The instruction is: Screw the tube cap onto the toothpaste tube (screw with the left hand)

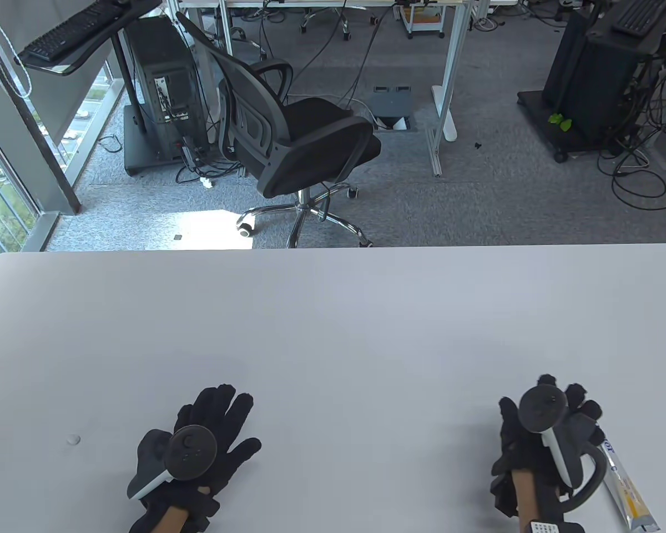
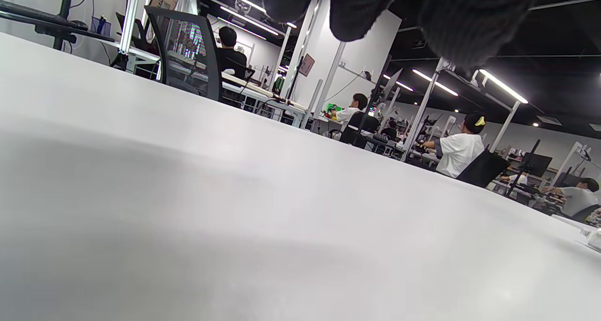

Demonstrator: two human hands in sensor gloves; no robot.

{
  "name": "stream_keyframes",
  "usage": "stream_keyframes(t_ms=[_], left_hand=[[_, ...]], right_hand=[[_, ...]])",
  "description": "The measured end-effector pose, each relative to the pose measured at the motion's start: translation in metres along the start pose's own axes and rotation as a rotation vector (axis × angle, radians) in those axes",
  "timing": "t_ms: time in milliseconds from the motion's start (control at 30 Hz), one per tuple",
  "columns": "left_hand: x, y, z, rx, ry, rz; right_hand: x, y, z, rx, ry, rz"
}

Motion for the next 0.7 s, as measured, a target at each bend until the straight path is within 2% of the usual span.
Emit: stream_keyframes(t_ms=[200,433,700], left_hand=[[-0.005,0.000,-0.002,-0.001,0.028,0.003],[-0.005,-0.001,-0.002,0.006,0.041,0.012],[-0.008,-0.003,-0.003,0.001,0.062,0.022]], right_hand=[[0.018,0.072,-0.027,0.280,-0.102,-0.036],[0.047,0.100,-0.037,0.374,-0.209,-0.080],[0.041,0.107,-0.035,0.413,-0.046,0.003]])
Point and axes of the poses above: the tracker on the back of each hand, its own y axis roughly to the little-finger side, its own z axis roughly from the fingertips to the wrist, x = y × z, the point moved 3 cm from there along -z, roughly from the wrist to the fingertips, and after that the axes turned 7 degrees about -x, right-handed, at the moved point
